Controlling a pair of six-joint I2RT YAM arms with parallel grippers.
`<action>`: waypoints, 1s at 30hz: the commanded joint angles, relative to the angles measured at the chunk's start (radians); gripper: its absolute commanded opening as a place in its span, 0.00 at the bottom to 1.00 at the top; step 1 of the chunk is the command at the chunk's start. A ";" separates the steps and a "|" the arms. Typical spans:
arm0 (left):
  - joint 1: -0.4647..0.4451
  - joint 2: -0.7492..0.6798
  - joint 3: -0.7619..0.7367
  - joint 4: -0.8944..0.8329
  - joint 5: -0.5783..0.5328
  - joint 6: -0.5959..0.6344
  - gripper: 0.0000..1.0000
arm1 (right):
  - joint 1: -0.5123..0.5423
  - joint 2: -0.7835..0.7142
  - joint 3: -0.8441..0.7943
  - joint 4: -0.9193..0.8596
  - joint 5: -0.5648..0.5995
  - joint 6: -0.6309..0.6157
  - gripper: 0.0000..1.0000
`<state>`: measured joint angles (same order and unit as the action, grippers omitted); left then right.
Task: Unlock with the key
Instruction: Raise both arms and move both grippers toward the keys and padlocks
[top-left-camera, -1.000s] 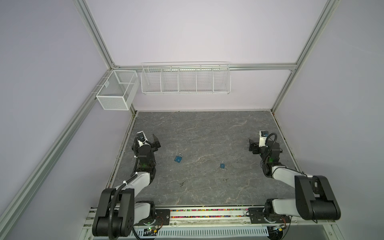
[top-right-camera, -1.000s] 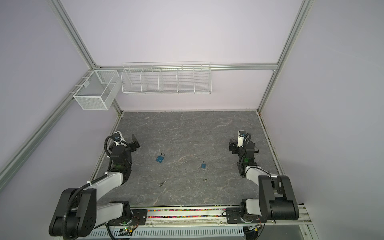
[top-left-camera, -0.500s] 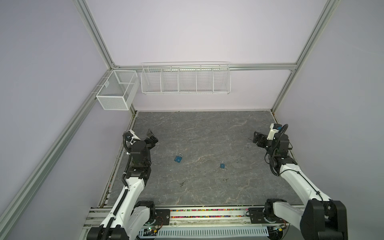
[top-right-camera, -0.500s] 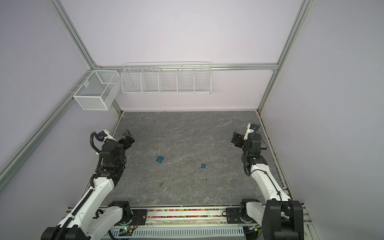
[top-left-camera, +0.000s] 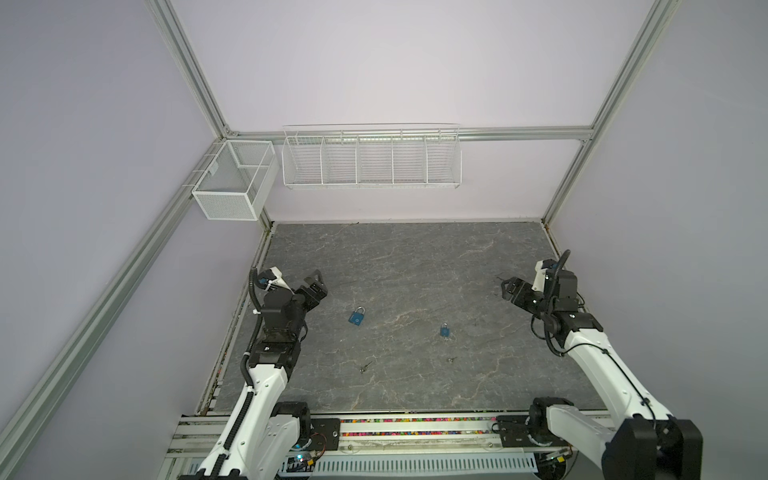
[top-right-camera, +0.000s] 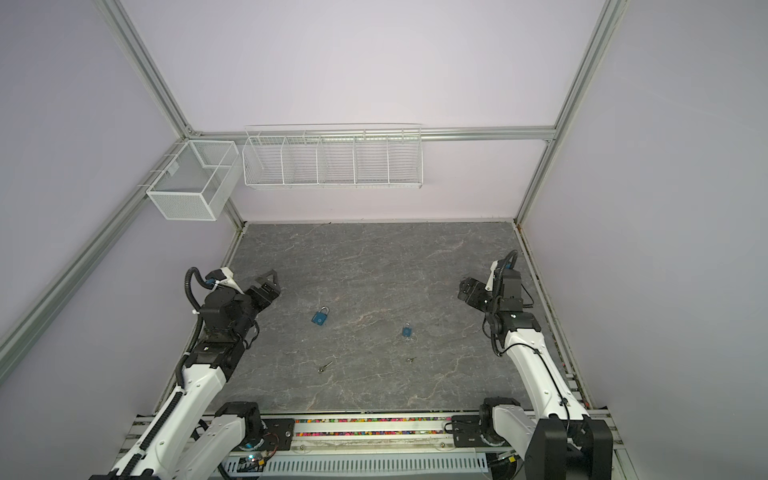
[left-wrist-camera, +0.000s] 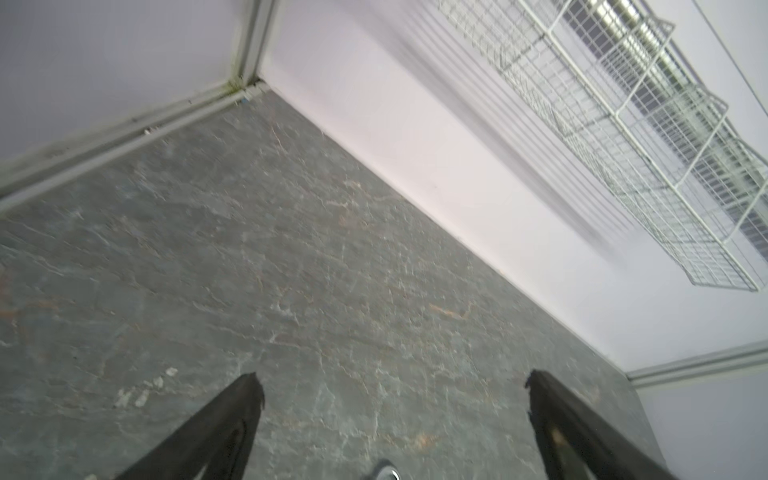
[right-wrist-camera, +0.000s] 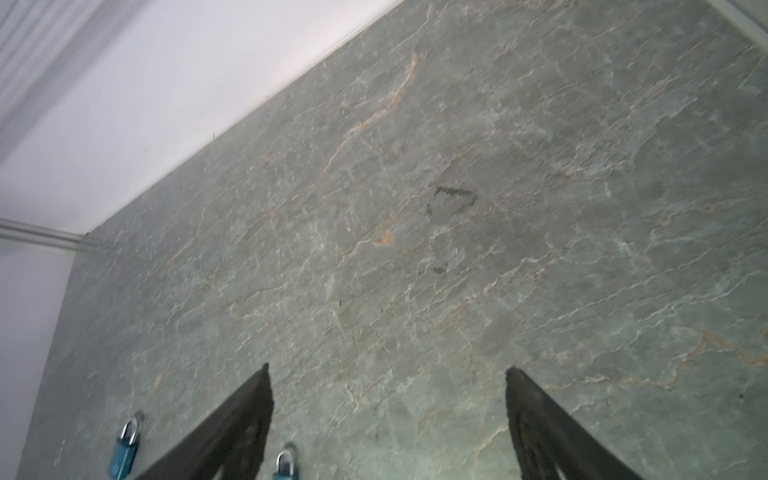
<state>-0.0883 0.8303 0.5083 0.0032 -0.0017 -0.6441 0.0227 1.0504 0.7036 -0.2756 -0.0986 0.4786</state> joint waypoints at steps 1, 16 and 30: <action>-0.028 0.017 0.028 -0.111 0.123 -0.037 0.99 | 0.075 -0.029 0.031 -0.153 -0.037 -0.033 0.88; -0.491 0.068 0.035 -0.153 0.009 -0.084 0.99 | 0.463 -0.082 -0.050 -0.325 -0.003 0.083 0.88; -0.699 0.196 0.022 -0.047 -0.054 -0.111 0.99 | 0.731 -0.060 -0.200 -0.163 0.040 0.358 0.97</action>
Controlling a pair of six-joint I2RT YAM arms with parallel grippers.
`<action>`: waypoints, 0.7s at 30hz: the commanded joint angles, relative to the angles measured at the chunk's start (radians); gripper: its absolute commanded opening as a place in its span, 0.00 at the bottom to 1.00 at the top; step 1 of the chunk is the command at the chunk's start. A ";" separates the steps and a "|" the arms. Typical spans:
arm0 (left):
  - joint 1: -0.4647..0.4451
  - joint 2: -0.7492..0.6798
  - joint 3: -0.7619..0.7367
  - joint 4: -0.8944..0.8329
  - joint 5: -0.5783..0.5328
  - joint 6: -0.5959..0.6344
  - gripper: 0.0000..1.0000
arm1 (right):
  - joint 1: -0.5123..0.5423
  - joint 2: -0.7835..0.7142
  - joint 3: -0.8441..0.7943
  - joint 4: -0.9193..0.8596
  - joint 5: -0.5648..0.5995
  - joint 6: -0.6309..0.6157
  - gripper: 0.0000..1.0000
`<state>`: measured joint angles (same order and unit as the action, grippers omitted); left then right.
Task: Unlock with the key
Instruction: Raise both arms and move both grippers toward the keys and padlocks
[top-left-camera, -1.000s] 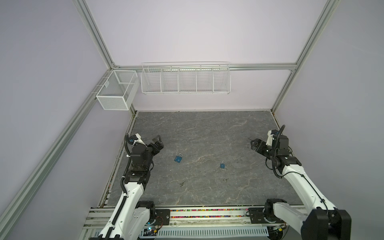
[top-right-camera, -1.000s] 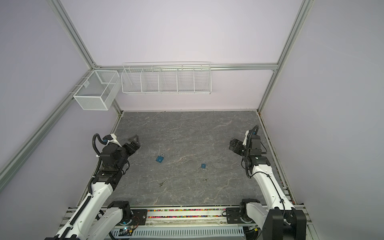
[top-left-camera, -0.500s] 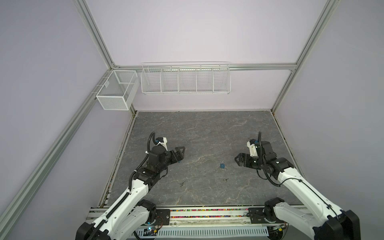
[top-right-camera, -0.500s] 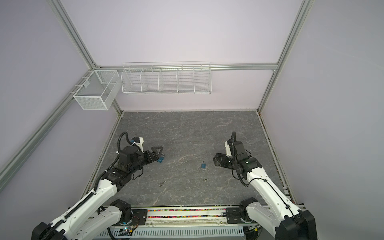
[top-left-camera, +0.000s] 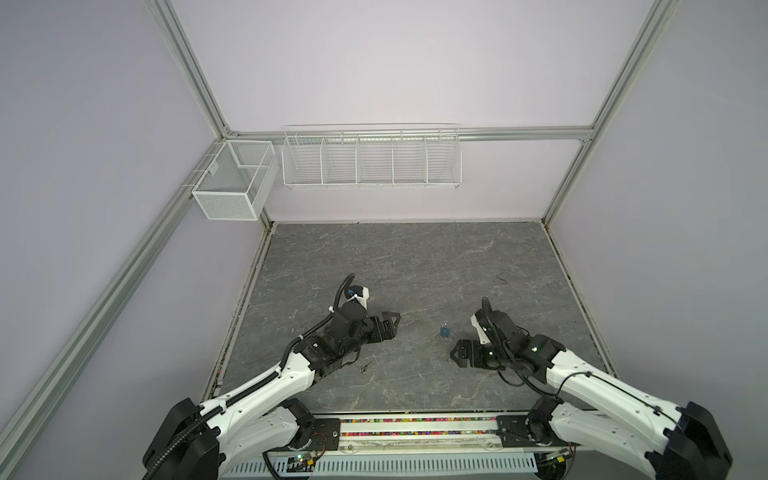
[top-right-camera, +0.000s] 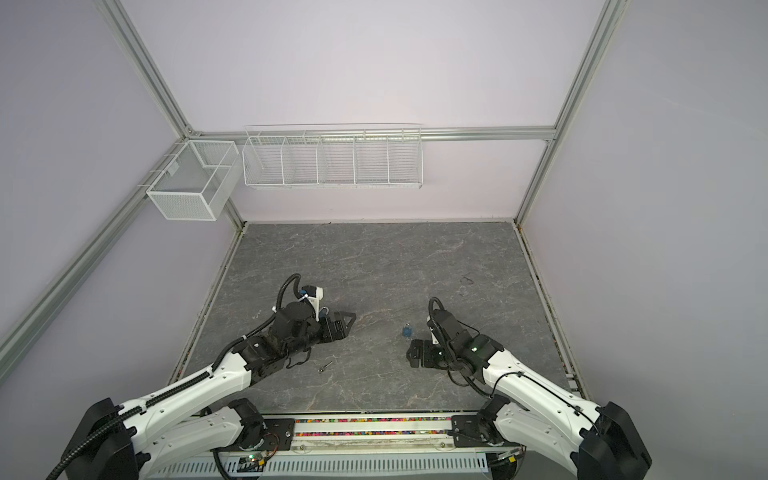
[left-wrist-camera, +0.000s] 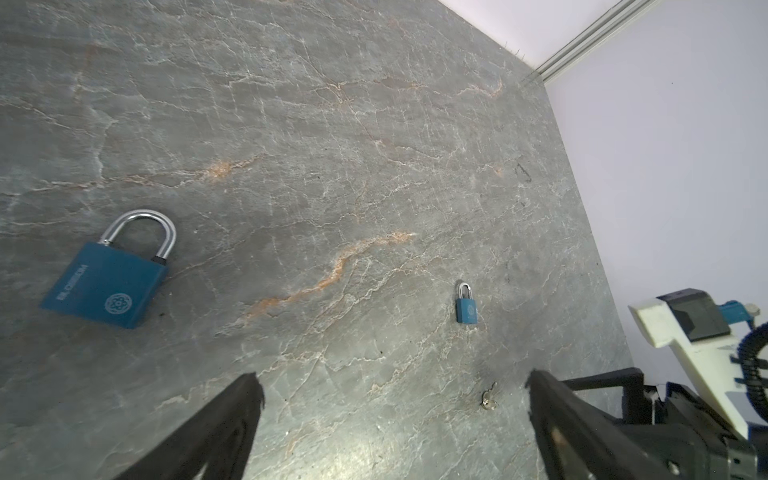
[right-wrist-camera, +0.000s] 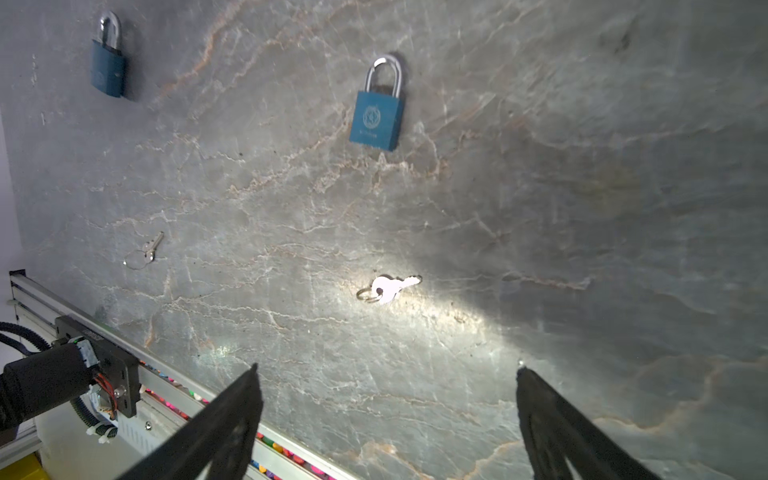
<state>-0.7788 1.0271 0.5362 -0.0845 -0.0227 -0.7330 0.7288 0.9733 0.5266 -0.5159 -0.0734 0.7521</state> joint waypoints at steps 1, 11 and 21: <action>-0.009 -0.002 -0.014 0.053 -0.035 -0.028 0.99 | 0.042 0.033 -0.025 0.095 0.017 0.091 0.98; -0.011 -0.045 -0.090 0.086 -0.105 -0.099 0.99 | 0.119 0.191 0.000 0.213 0.026 0.129 0.98; -0.011 -0.072 -0.056 -0.015 -0.104 -0.054 1.00 | 0.136 0.344 0.065 0.253 0.038 0.142 0.99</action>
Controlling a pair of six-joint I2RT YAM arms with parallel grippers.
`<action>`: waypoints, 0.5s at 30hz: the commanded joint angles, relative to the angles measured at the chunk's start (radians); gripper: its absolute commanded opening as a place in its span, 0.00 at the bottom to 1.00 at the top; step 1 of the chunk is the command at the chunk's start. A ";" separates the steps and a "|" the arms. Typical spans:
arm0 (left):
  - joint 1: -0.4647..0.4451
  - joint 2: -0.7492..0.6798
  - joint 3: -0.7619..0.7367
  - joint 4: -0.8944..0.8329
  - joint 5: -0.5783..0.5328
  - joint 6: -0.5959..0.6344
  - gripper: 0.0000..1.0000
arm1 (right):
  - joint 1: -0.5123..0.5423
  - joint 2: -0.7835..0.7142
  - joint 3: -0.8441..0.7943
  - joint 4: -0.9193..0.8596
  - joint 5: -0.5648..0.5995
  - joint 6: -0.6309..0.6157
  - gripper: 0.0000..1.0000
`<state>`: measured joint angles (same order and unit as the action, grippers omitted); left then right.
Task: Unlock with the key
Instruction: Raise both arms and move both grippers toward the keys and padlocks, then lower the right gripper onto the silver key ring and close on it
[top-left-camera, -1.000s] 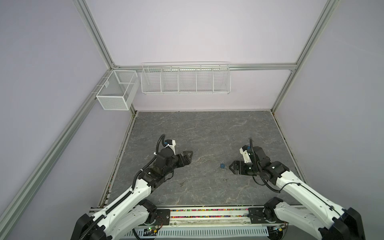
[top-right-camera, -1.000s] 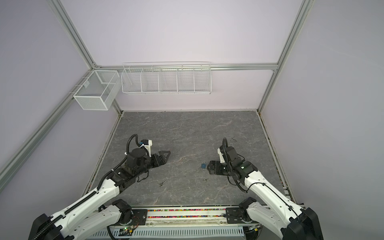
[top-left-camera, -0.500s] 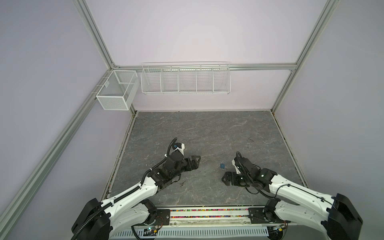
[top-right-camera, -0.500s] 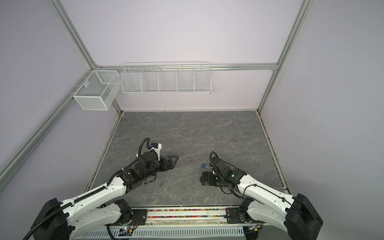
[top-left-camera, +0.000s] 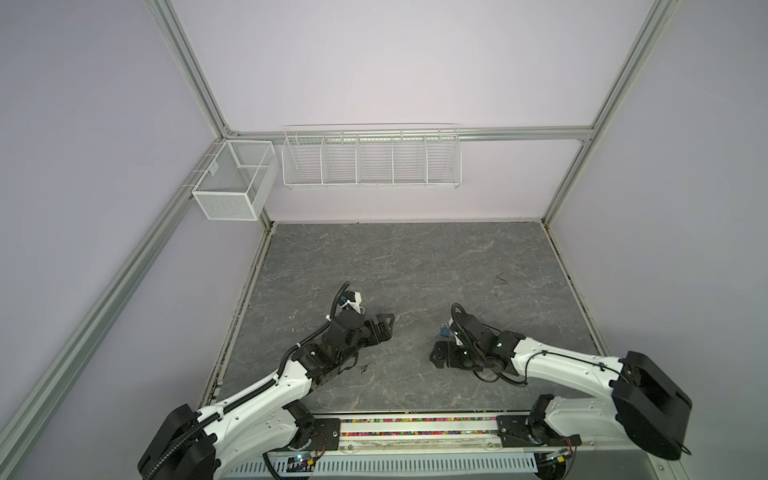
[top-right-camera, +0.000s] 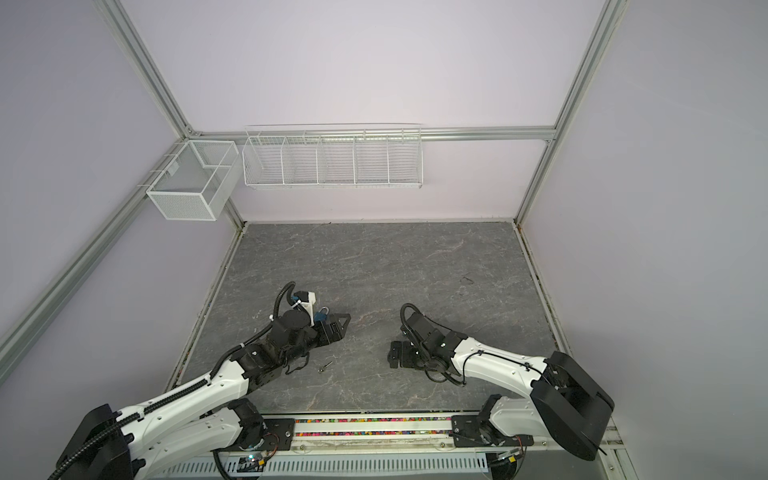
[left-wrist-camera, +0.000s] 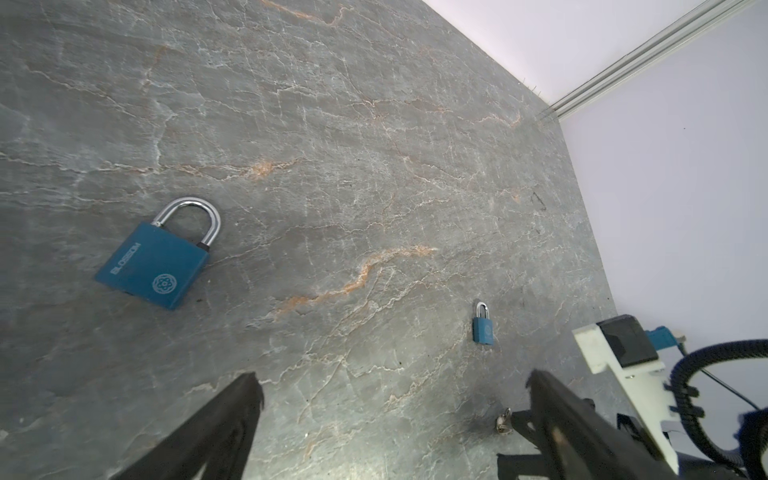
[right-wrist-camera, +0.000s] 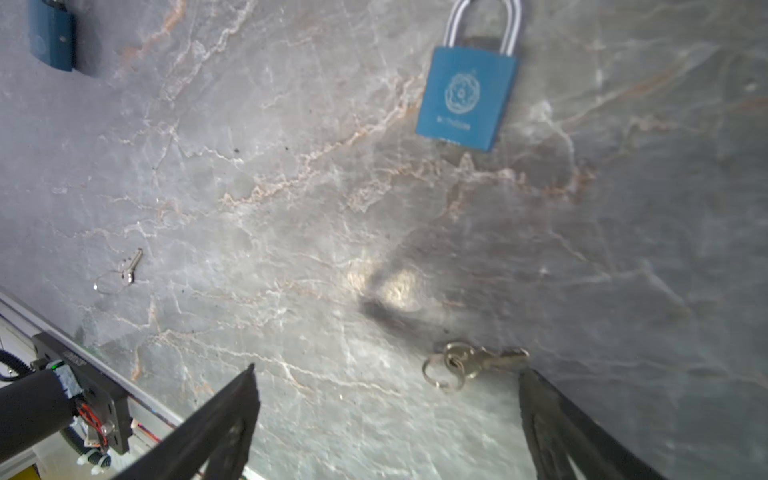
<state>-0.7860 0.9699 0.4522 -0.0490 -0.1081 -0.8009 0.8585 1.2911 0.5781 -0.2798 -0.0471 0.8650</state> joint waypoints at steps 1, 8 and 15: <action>-0.004 -0.019 0.029 -0.057 -0.019 0.017 1.00 | 0.010 0.036 0.019 0.024 0.007 0.027 0.99; -0.004 -0.044 0.036 -0.080 -0.028 0.012 0.99 | 0.055 0.138 0.127 0.000 0.019 -0.040 0.99; -0.005 -0.053 0.038 -0.052 0.042 0.050 0.99 | 0.059 0.099 0.198 -0.137 0.051 -0.129 0.85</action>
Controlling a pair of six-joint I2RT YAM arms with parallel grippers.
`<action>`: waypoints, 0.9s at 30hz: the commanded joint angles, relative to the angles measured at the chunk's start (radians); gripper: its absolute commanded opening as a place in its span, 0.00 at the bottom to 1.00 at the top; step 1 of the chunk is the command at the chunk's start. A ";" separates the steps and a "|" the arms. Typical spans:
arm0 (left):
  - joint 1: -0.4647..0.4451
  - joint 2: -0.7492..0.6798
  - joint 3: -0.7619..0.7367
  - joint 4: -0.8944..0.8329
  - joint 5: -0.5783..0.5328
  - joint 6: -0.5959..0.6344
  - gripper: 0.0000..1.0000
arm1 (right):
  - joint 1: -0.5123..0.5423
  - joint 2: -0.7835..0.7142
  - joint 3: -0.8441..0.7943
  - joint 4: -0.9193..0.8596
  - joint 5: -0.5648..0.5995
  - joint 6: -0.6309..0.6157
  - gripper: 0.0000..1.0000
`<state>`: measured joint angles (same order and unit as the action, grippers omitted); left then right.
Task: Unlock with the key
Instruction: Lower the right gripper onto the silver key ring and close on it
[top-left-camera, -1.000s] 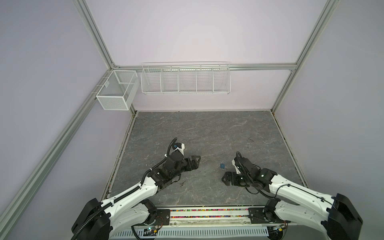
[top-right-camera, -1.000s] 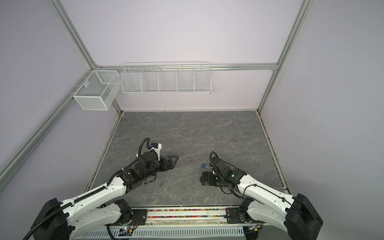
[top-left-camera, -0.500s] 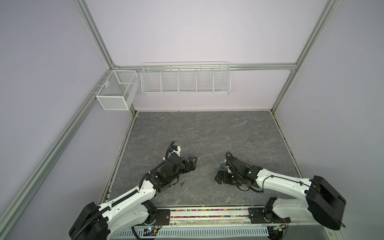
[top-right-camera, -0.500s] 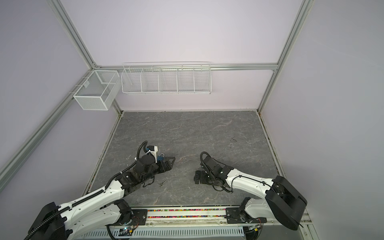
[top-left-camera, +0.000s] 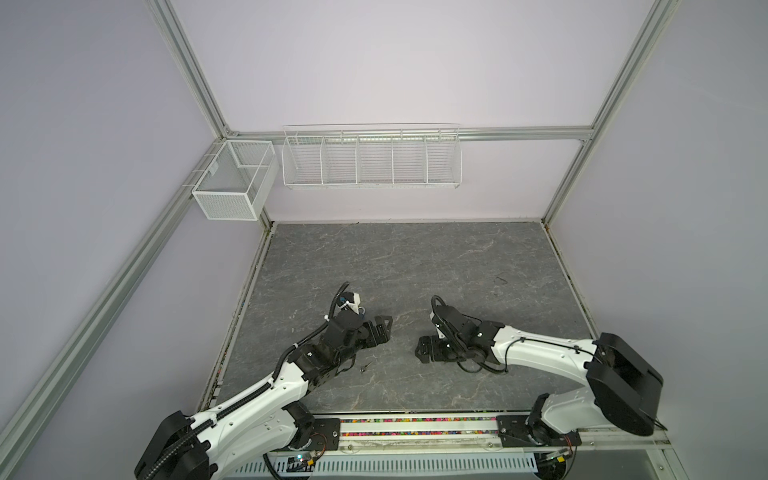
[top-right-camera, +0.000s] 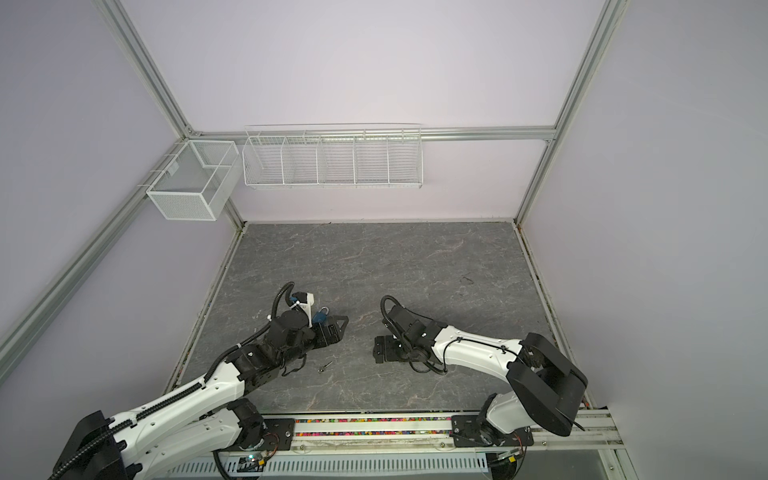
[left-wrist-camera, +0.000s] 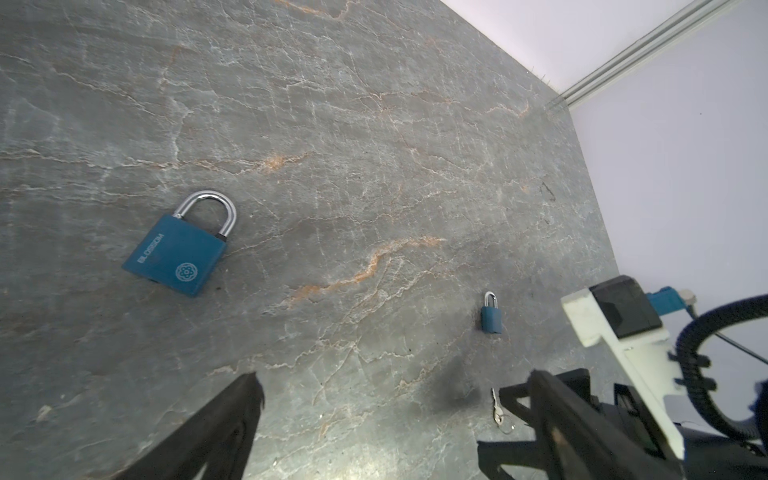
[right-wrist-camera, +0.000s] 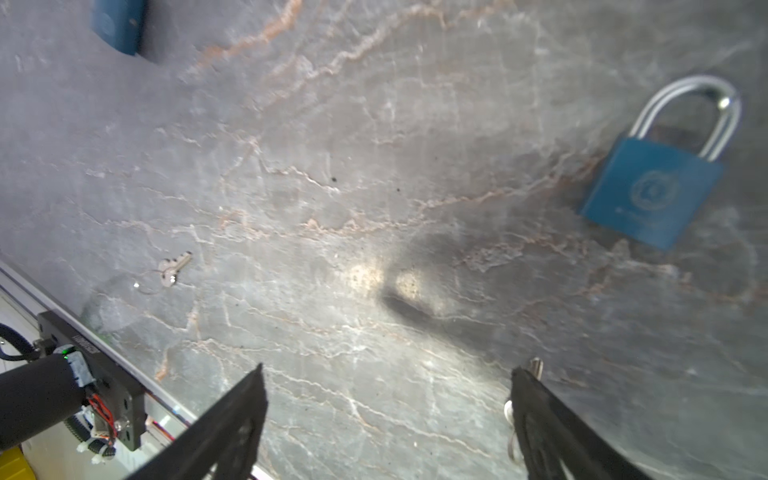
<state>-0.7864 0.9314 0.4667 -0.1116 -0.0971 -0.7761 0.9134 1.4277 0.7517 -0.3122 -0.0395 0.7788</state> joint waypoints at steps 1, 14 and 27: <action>-0.005 -0.017 0.015 0.023 0.037 0.026 0.99 | 0.005 -0.052 0.026 -0.138 0.069 -0.051 0.82; -0.063 0.017 0.014 0.073 -0.018 -0.003 0.99 | 0.046 -0.091 -0.035 -0.225 0.120 0.077 0.53; -0.064 0.020 0.018 0.062 -0.043 -0.019 0.99 | 0.076 0.022 -0.012 -0.201 0.195 0.093 0.32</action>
<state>-0.8455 0.9554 0.4664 -0.0536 -0.1123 -0.7818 0.9836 1.4395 0.7349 -0.5156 0.1177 0.8566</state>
